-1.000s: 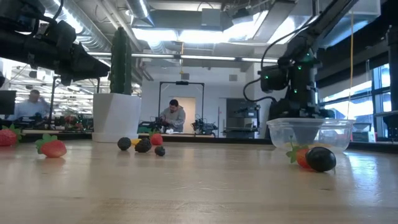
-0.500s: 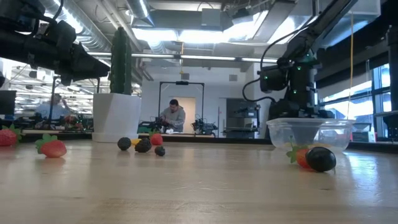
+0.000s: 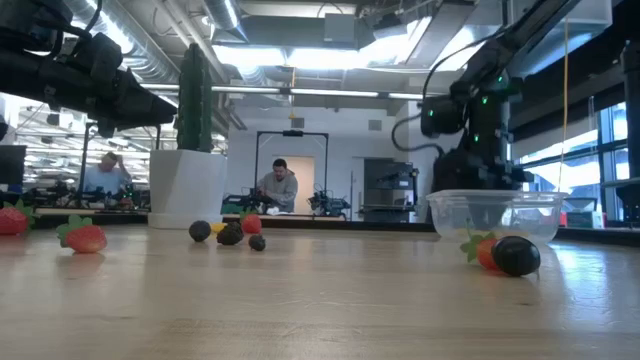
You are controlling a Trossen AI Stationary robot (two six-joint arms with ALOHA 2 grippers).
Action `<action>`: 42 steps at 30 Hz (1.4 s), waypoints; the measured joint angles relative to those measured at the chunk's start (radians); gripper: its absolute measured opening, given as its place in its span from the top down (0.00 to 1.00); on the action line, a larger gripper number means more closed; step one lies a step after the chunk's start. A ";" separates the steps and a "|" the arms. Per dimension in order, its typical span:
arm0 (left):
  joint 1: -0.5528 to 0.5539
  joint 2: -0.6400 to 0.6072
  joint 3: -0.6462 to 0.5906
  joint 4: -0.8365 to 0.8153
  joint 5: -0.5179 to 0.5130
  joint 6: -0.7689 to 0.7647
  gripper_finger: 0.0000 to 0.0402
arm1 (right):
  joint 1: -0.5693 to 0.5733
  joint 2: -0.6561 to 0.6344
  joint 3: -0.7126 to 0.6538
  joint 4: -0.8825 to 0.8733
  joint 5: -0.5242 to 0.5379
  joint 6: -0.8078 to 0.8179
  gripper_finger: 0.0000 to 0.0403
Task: Pick and placing Produce into tupperware
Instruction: Put the bottom black cherry into the transparent bin
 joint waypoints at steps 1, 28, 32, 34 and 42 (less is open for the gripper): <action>0.000 0.000 0.000 0.000 0.000 0.000 0.69 | 0.000 -0.022 0.000 0.000 0.000 0.000 0.52; 0.000 0.000 0.000 0.000 0.000 0.000 0.69 | 0.503 -0.587 0.100 0.271 -0.098 -0.114 0.43; 0.000 0.000 0.000 0.000 0.000 0.000 0.69 | 0.674 -0.546 0.098 0.367 -0.023 -0.119 0.43; 0.000 0.000 0.000 0.000 0.001 0.000 0.69 | 0.755 -0.521 0.098 0.389 0.057 -0.110 0.43; 0.000 0.000 0.000 0.000 0.002 0.000 0.69 | 1.012 -0.361 0.098 0.385 0.324 -0.100 0.43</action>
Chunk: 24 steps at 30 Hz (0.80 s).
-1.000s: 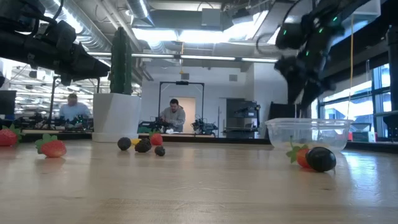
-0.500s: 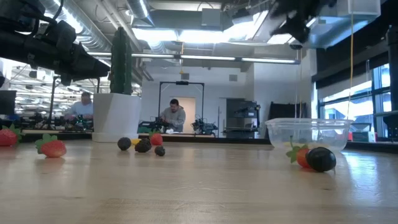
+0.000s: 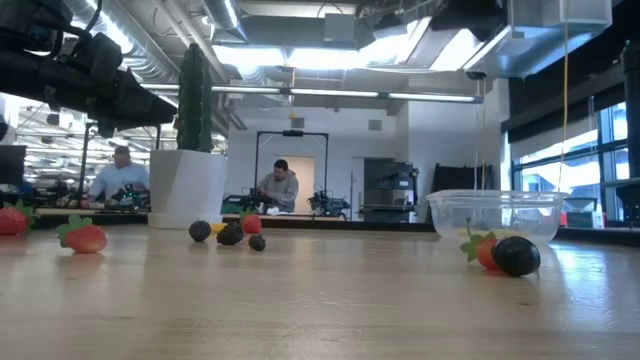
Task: Pick and placing Produce into tupperware
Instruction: Put the bottom black cherry into the transparent bin
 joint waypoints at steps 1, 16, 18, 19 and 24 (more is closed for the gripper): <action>0.000 0.000 0.000 0.000 0.000 0.000 0.69 | 0.024 0.026 0.000 0.000 0.016 0.012 0.43; 0.000 0.000 0.000 0.000 0.002 0.000 0.69 | 0.283 0.287 0.000 0.037 0.240 0.270 0.43; 0.000 0.000 0.000 0.000 0.002 0.000 0.69 | 0.302 0.314 0.000 0.037 0.265 0.284 0.43; 0.000 0.000 0.000 0.000 0.002 0.000 0.69 | 0.310 0.332 0.000 0.037 0.277 0.287 0.43; 0.000 0.000 0.000 0.000 0.002 0.000 0.69 | 0.338 0.448 0.000 0.075 0.380 0.371 0.43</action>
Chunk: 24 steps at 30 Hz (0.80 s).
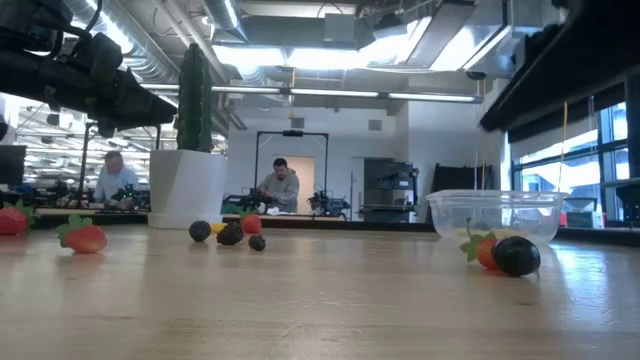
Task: Pick and placing Produce into tupperware
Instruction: Put the bottom black cherry into the transparent bin
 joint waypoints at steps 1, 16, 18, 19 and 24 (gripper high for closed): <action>0.000 0.000 0.000 0.000 0.000 0.000 0.69 | 0.005 0.025 0.000 0.021 0.027 0.014 0.43; 0.000 0.004 0.000 0.000 0.000 0.000 0.69 | 0.047 0.145 -0.030 0.163 0.055 0.058 0.43; 0.000 0.004 0.000 0.000 0.000 0.000 0.69 | 0.050 0.145 -0.058 0.190 0.055 0.082 0.43; 0.000 0.004 0.000 0.000 0.000 0.000 0.69 | 0.050 0.145 -0.071 0.208 0.055 0.099 0.43; 0.000 0.004 0.000 0.000 0.000 0.000 0.69 | 0.050 0.145 -0.106 0.212 0.055 0.119 0.43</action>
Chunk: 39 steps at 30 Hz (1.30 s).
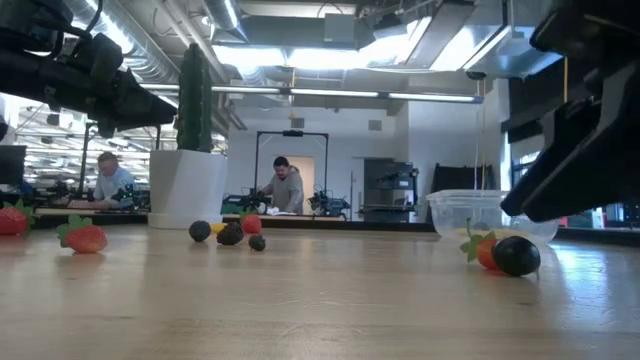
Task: Pick and placing Produce into tupperware
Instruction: Put the bottom black cherry into the transparent bin
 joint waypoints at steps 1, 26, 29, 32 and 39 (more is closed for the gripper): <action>0.000 0.000 0.000 0.000 0.000 0.000 0.69 | 0.000 0.000 -0.009 0.000 0.000 0.000 0.43; 0.000 0.000 0.000 0.000 0.000 0.000 0.69 | -0.010 0.059 -0.039 0.161 -0.001 -0.173 0.43; 0.000 0.000 0.000 0.000 0.000 0.000 0.69 | -0.010 0.074 -0.039 0.180 -0.008 -0.180 0.43; 0.000 0.000 0.000 0.000 0.000 0.000 0.69 | -0.010 0.086 -0.039 0.185 -0.010 -0.179 0.44; 0.000 0.000 0.000 0.000 0.000 0.000 0.69 | -0.018 0.107 -0.039 0.211 -0.023 -0.178 0.52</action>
